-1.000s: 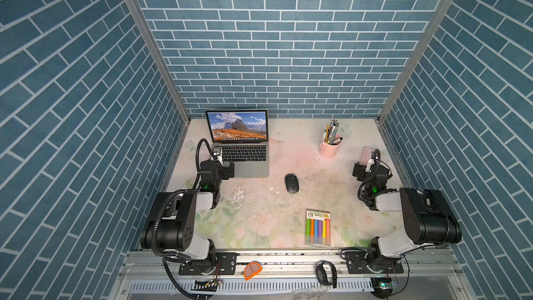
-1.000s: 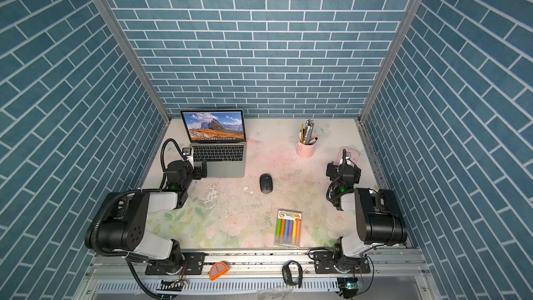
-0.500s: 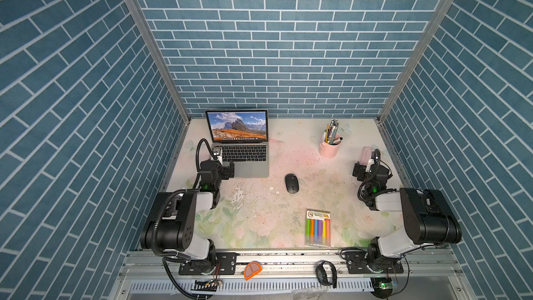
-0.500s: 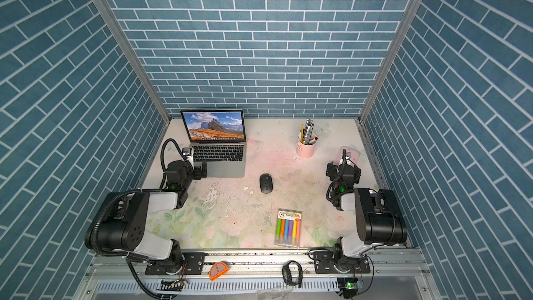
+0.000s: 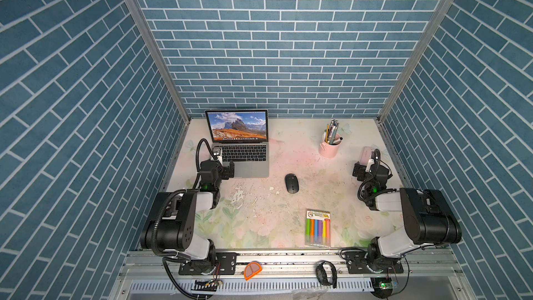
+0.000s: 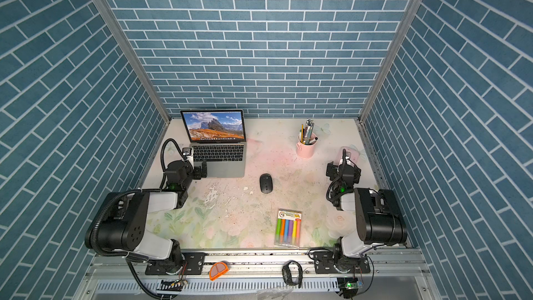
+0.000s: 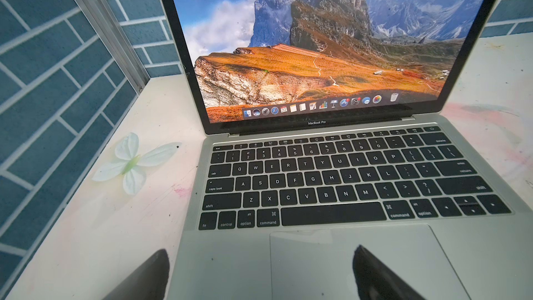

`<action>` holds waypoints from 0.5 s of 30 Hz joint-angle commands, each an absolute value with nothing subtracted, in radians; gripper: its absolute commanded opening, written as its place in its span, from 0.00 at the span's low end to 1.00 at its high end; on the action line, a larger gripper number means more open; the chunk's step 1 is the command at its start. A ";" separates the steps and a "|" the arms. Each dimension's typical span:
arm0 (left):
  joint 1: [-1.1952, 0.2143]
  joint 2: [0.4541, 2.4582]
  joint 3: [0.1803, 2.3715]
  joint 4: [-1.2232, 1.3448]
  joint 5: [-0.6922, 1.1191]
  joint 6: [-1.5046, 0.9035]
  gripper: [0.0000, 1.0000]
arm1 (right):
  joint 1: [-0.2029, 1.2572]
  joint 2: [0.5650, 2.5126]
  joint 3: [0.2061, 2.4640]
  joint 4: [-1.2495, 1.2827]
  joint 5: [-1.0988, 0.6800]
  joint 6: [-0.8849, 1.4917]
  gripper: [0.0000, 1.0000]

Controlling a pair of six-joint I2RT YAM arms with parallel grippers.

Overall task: Insert the wireless mouse receiver into the laptop
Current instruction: Pick up the mouse from the center of the board.

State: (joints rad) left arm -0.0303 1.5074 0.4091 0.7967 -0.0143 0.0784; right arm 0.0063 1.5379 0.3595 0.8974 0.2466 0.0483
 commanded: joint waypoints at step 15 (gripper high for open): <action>-0.031 1.490 0.391 0.813 0.018 0.102 0.99 | 0.003 1.540 0.370 0.913 0.243 0.070 0.99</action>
